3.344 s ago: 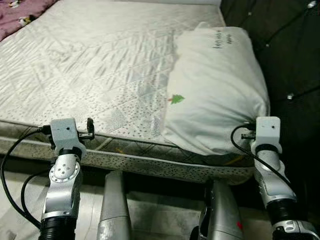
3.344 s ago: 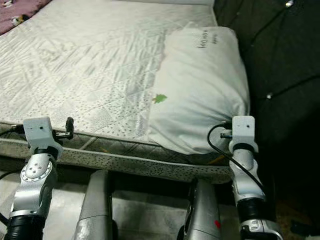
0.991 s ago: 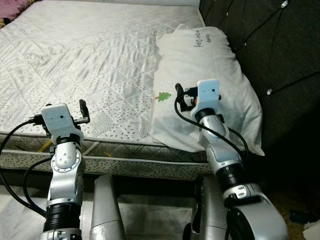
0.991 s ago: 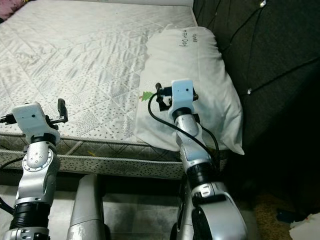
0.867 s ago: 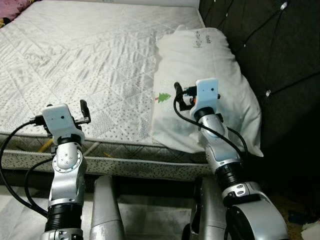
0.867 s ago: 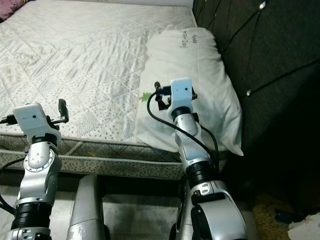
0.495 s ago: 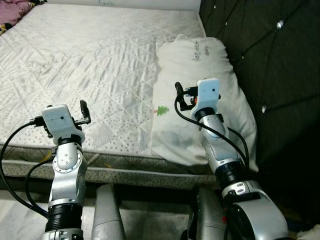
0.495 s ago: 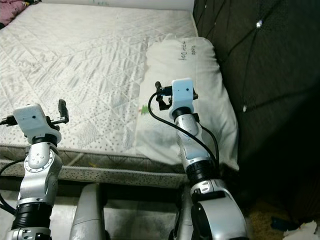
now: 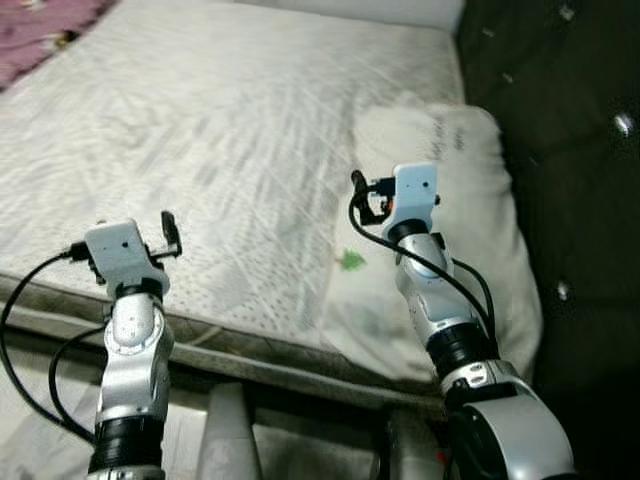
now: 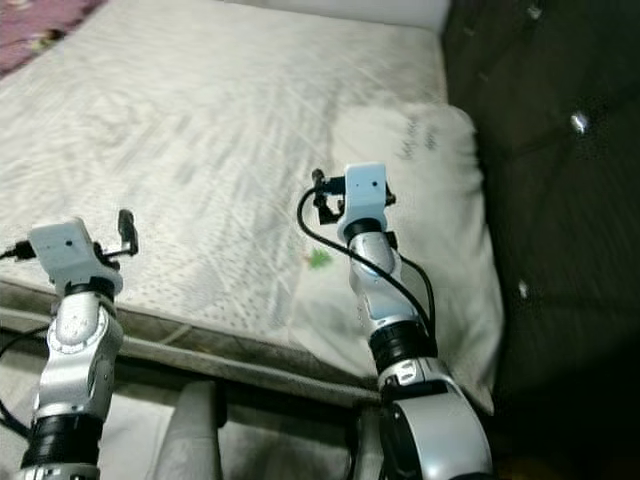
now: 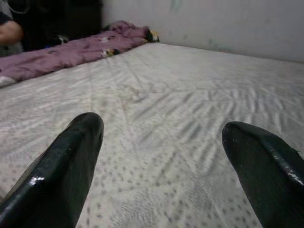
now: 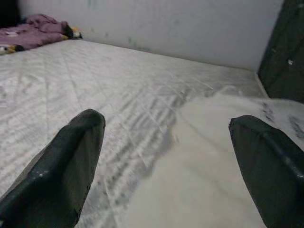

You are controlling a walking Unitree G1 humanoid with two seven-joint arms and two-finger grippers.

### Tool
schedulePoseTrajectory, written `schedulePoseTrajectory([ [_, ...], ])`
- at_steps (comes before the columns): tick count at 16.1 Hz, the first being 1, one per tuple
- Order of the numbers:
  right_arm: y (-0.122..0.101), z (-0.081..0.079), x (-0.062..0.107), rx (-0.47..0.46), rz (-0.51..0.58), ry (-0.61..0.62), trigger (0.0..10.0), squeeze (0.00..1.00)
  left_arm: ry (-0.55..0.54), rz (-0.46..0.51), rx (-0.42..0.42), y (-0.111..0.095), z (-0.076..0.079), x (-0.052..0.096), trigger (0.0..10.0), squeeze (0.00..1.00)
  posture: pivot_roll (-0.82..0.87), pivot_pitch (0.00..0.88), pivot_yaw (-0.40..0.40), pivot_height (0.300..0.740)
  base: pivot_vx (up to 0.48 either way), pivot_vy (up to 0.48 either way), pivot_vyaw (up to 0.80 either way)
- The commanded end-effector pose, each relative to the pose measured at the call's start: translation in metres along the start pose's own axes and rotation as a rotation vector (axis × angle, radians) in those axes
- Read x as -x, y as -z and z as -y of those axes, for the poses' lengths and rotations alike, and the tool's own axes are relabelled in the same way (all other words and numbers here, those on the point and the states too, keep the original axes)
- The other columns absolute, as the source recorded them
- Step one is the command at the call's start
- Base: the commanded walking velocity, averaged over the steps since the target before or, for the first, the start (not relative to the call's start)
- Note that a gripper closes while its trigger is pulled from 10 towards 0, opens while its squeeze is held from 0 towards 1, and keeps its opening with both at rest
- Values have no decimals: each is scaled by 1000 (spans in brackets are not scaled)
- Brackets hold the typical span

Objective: Clean up the room

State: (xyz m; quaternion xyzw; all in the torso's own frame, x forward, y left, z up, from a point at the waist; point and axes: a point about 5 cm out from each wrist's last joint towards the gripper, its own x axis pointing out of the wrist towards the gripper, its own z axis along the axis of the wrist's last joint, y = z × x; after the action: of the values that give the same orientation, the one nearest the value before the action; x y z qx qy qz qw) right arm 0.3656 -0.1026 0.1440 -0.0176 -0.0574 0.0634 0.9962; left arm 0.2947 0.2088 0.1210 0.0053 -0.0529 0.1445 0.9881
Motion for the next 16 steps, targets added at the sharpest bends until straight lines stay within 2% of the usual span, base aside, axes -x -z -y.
schedulePoseTrajectory([
  [1,2,6,2,-10,-2,38,10000,0,25,-7,-8,0,4,-2,10000,0,134,0,-28,676,0,0,0],
  [5,9,15,6,17,-30,76,10000,0,38,-20,2,3,9,1,10000,0,128,0,-35,676,0,0,0],
  [10,8,17,4,58,-26,86,10000,0,42,-25,7,4,10,0,10000,0,131,0,-42,676,0,0,0],
  [15,9,19,4,75,-24,101,10000,0,61,-30,31,5,13,0,10000,0,133,0,-35,740,0,0,0],
  [16,9,21,4,72,-25,112,10000,0,64,-29,42,4,13,0,10000,0,133,0,-33,740,0,0,0],
])
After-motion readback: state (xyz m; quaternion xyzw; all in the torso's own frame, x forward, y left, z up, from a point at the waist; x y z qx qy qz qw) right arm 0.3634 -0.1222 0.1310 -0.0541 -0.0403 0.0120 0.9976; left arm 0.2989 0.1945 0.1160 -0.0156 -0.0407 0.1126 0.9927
